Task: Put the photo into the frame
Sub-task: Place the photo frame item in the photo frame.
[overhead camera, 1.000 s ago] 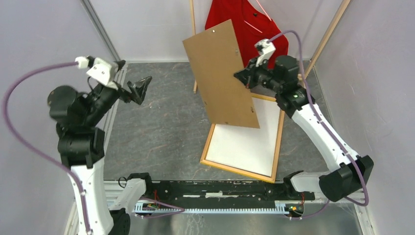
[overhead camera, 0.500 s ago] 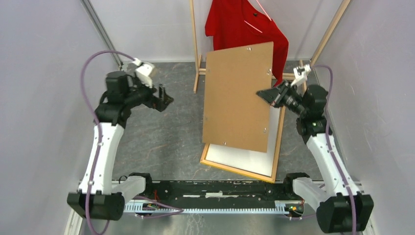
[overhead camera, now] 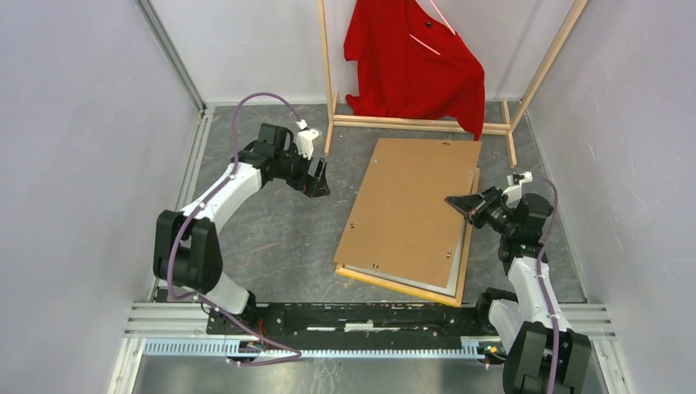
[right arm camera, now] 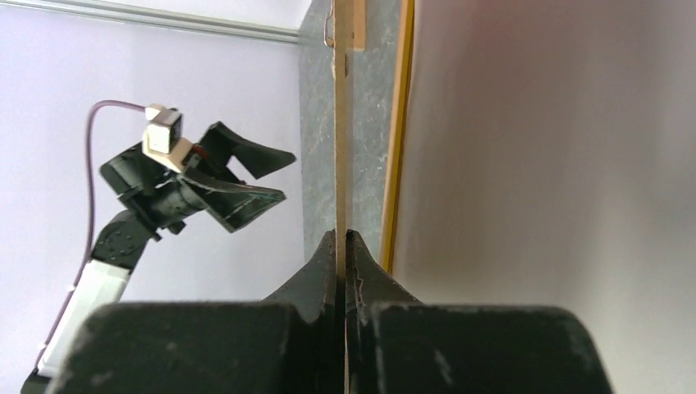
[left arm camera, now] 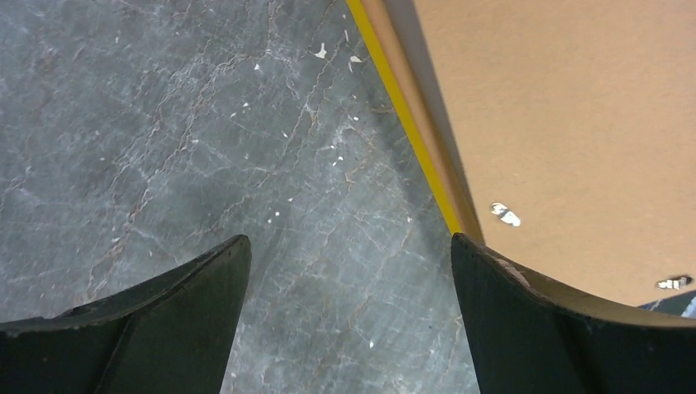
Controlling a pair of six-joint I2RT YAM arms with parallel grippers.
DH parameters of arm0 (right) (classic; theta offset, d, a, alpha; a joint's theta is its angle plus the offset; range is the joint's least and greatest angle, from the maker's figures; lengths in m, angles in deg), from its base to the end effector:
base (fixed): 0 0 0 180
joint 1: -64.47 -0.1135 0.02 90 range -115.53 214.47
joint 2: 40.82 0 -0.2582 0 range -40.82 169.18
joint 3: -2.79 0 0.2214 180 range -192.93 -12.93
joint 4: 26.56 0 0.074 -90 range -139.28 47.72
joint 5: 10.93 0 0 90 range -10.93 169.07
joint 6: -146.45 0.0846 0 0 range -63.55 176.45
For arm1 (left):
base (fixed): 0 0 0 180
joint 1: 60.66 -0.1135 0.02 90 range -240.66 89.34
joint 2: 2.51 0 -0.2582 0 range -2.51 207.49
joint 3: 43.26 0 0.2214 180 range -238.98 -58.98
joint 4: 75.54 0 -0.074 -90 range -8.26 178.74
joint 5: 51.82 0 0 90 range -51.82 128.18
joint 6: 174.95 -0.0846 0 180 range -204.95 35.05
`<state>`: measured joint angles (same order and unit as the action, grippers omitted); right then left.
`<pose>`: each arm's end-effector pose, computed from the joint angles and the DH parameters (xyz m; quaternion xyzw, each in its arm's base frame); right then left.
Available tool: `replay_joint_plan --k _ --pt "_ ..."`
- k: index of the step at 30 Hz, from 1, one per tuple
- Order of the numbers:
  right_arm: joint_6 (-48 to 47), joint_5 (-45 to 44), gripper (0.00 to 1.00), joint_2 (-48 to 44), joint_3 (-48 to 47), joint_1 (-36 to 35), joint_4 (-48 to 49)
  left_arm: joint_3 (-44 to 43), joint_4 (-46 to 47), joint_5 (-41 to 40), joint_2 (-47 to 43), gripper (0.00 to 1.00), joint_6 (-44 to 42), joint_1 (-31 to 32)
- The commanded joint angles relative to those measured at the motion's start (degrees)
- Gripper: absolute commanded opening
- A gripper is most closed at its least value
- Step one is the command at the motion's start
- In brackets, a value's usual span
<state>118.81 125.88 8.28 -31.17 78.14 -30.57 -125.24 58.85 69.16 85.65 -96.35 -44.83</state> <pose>0.1985 0.0152 0.2076 0.2792 0.7310 0.5142 0.3512 0.2984 -0.1299 0.2326 0.2993 0.8644 -0.2644 0.3054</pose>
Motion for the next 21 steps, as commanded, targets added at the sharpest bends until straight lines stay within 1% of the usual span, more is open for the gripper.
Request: replay_joint_plan --k 1,3,7,11,16,21 --pt "2.9 6.0 0.00 0.8 -4.7 2.1 6.4 -1.2 6.8 1.2 3.3 0.96 -0.8 1.4" --pt "1.5 7.2 0.00 2.2 -5.9 2.8 5.0 -0.6 8.4 1.3 4.8 0.95 -0.5 2.0" --pt "-3.0 10.0 0.00 3.7 -7.2 4.5 -1.0 0.3 11.5 1.7 7.3 0.93 0.3 3.3" --pt "-9.3 9.6 0.00 4.8 -9.8 5.6 -8.2 1.0 14.6 0.2 8.2 0.86 1.6 4.8" --pt "-13.6 9.4 0.00 5.9 -10.2 6.8 -14.6 3.0 18.1 -0.9 8.6 0.83 0.7 6.8" --pt "-13.6 8.2 0.00 5.6 -8.5 8.2 -14.1 2.5 18.5 -1.3 10.3 0.83 0.8 7.5"
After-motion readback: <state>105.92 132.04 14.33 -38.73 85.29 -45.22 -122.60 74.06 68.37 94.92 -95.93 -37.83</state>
